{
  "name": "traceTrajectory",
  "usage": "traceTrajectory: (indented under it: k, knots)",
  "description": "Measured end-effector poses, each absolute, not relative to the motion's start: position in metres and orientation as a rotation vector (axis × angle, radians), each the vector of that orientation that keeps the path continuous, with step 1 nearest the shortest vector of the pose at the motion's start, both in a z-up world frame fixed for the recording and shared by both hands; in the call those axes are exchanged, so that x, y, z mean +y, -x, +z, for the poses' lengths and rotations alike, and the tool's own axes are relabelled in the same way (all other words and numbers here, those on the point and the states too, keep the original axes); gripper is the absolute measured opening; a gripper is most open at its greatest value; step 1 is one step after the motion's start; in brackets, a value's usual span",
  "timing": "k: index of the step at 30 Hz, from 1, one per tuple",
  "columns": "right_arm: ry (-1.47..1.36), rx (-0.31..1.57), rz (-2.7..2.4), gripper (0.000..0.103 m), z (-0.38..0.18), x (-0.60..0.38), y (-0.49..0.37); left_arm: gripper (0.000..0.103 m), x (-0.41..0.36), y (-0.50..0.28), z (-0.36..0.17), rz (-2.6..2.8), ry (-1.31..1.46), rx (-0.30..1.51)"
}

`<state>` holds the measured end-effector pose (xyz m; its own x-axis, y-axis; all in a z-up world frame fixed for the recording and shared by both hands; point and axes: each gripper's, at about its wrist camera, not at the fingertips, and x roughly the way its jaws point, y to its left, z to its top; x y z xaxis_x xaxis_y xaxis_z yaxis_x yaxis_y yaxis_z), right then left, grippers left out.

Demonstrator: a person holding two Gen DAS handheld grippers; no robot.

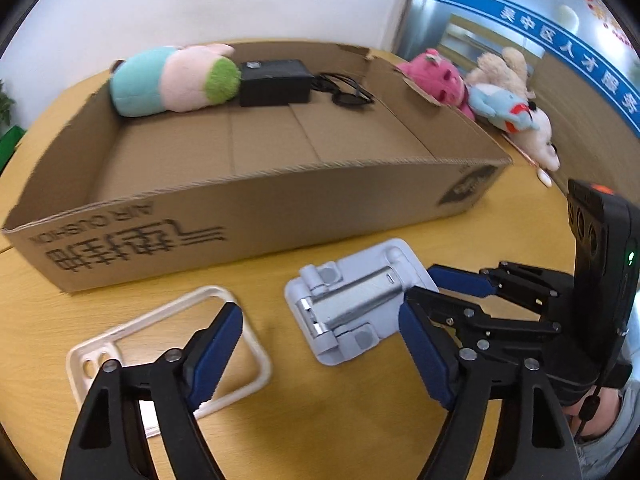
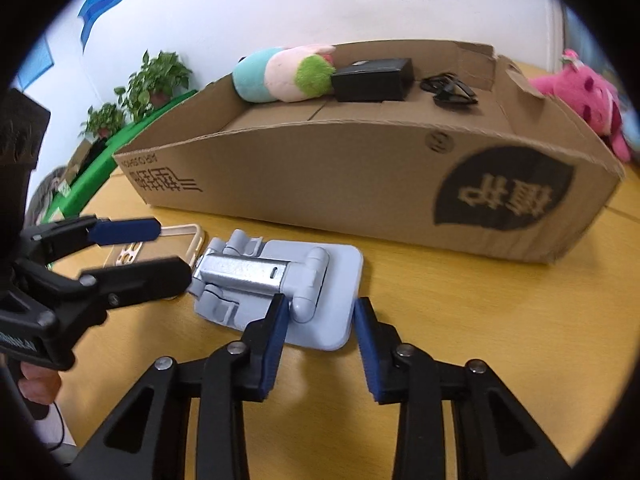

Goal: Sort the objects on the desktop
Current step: 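Move the left gripper to the grey phone stand and close on it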

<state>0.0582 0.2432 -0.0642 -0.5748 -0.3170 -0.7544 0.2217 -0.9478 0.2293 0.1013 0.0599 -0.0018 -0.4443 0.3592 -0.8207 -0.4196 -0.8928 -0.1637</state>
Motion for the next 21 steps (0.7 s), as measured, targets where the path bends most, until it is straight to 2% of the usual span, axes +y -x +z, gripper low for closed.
traceTrajectory:
  k: [3,5,10,13,21]
  knots:
    - [-1.256,-0.176,-2.545,0.032,-0.065,0.246,-0.061,0.065,0.07,-0.097,-0.012,2.306,1.359,0.109]
    - [-1.26,-0.167,-2.552,0.032,-0.064,0.247,-0.063,0.051,0.074,-0.096,-0.019,2.276,1.4,0.105]
    - [-1.278,-0.202,-2.566,0.032,-0.064,0.26,-0.068,0.048,0.085,-0.098,-0.027,2.251,1.423,0.111]
    - [-1.29,-0.206,-2.584,0.032,-0.064,0.264,-0.073,0.032,0.089,-0.1,-0.026,2.221,1.412,0.078]
    - [-1.269,-0.228,-2.614,0.032,-0.062,0.262,-0.082,0.027,0.09,-0.11,-0.019,2.249,1.377,0.105]
